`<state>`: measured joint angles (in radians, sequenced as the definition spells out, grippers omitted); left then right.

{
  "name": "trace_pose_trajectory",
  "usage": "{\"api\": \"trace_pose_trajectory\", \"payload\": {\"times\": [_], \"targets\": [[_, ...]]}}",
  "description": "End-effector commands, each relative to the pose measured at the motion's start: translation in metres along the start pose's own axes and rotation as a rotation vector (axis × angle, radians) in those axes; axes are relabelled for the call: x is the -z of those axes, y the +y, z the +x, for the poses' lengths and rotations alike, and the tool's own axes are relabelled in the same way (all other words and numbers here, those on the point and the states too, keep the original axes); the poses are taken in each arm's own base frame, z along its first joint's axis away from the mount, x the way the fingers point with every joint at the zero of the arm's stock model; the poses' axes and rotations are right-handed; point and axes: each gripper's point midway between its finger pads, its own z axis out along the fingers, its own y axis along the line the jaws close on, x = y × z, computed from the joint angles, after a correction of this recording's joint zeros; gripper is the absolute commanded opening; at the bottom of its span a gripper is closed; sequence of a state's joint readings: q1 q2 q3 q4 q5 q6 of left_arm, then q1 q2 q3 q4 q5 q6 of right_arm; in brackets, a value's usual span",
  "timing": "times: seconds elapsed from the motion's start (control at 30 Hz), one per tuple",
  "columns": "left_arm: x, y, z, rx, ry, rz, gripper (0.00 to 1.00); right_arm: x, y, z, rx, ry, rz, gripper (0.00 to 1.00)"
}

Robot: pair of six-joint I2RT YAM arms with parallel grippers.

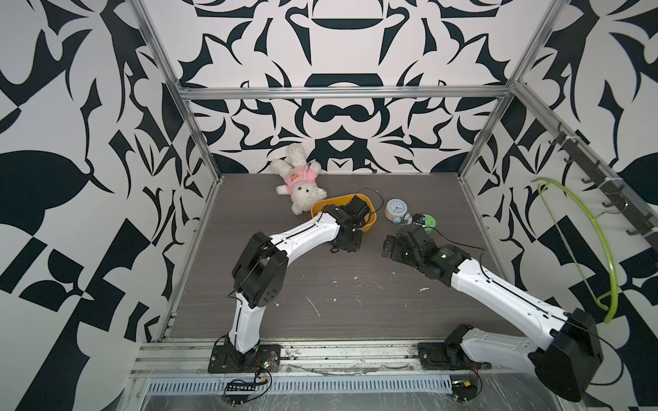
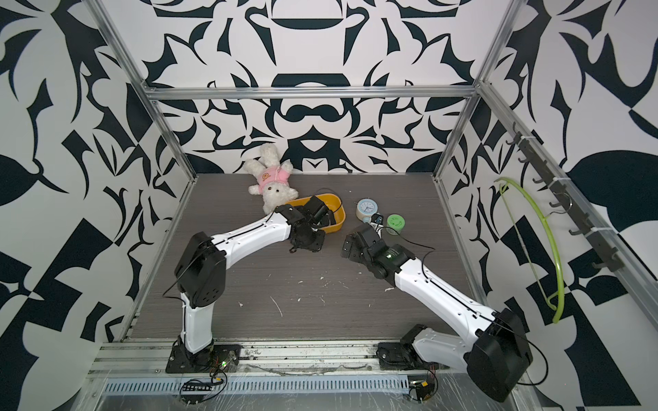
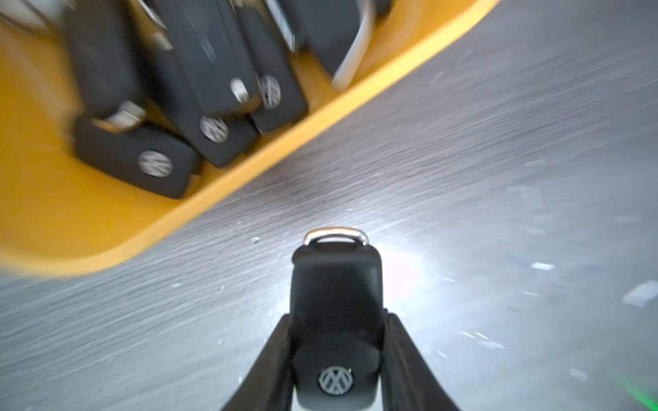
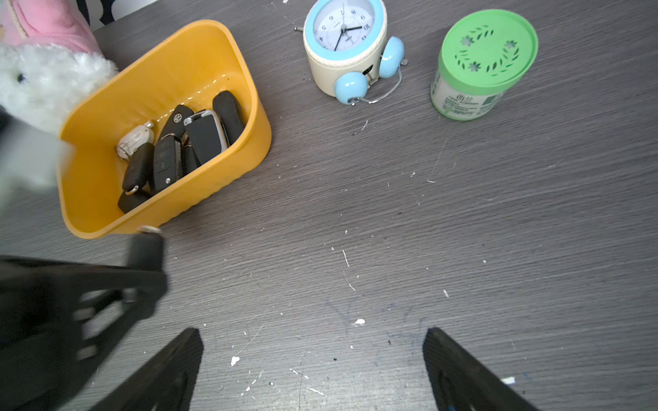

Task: Place the car key into the storage box
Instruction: Pick up the car key from the center of the board, then place the car key in the storage box.

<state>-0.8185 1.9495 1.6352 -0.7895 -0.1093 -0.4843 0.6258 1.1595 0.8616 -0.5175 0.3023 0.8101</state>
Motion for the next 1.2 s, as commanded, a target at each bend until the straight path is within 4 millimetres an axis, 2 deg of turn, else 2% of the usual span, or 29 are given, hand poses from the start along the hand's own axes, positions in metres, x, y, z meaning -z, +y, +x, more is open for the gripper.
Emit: {"api": "trace_pose_trajectory", "payload": {"times": [0.0,0.13,0.23,0.4,0.57,0.7,0.9,1.17], "targets": [[0.03,-0.001,0.0,0.016,-0.036,0.022,0.1,0.004,0.0,-0.01,0.001,-0.031,0.007,0.99],[0.054,0.004,-0.02,-0.013,-0.128,0.005,0.1,-0.001,0.007,-0.007,0.004,-0.006,-0.013,0.99],[0.058,0.012,-0.039,-0.023,-0.17,-0.018,0.1,-0.006,0.019,-0.003,-0.009,0.04,-0.077,1.0],[0.052,0.031,-0.073,-0.002,-0.211,-0.027,0.11,-0.012,0.045,0.006,-0.037,0.145,-0.216,0.99],[0.031,0.058,-0.098,0.037,-0.212,-0.06,0.11,-0.017,0.065,0.013,-0.066,0.239,-0.34,0.99],[0.006,0.068,-0.1,0.045,-0.183,-0.085,0.11,-0.021,0.068,0.015,-0.098,0.273,-0.373,0.99],[-0.032,0.074,-0.091,0.057,-0.124,-0.102,0.11,-0.029,0.062,0.02,-0.147,0.321,-0.382,0.99],[-0.063,0.077,-0.08,0.072,-0.065,-0.104,0.12,-0.03,0.052,0.021,-0.156,0.318,-0.355,0.99]]}}
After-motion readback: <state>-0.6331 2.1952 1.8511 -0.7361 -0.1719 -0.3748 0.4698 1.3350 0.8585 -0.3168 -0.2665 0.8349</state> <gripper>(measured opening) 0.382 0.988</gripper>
